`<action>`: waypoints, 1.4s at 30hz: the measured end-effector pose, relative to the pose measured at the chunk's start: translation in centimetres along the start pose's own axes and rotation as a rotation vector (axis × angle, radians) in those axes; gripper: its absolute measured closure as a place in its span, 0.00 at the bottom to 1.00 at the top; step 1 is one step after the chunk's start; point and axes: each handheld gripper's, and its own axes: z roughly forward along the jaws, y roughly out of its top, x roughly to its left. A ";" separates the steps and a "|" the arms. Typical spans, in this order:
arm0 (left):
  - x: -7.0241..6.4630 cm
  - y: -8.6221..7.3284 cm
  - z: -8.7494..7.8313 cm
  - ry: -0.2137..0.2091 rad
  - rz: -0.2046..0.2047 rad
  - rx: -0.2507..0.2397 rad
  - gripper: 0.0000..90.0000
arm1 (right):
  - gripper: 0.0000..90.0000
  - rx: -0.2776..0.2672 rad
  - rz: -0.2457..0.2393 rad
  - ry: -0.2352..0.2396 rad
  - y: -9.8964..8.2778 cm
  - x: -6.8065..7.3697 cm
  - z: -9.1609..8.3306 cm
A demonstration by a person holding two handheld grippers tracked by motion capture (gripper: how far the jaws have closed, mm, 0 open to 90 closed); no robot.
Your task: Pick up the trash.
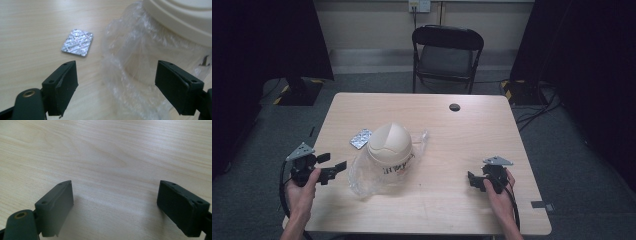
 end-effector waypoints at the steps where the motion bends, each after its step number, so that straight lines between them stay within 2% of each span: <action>1: -0.2 0.3 0.2 -0.001 0.004 0.000 0.20 | 0.14 0.000 0.000 -0.001 0.0 0.0 0.0; 10: -1.3 3.5 1.5 -0.032 0.035 -0.004 0.20 | 0.14 0.000 0.000 -0.001 0.0 0.0 0.0; 21: -1.7 6.2 3.1 -0.057 0.045 0.003 0.20 | 0.14 0.000 0.000 0.000 0.0 0.0 0.0; 28: -2.5 8.1 3.9 -0.078 0.072 0.002 0.21 | 0.14 0.000 0.000 0.000 0.0 0.0 0.0; 32: -2.8 8.6 4.8 -0.086 0.082 0.022 0.21 | 0.14 0.000 0.000 0.000 0.0 0.0 0.0; 42: -2.8 8.5 6.9 -0.098 0.102 0.095 0.20 | 0.14 0.000 0.000 -0.001 0.0 0.0 0.0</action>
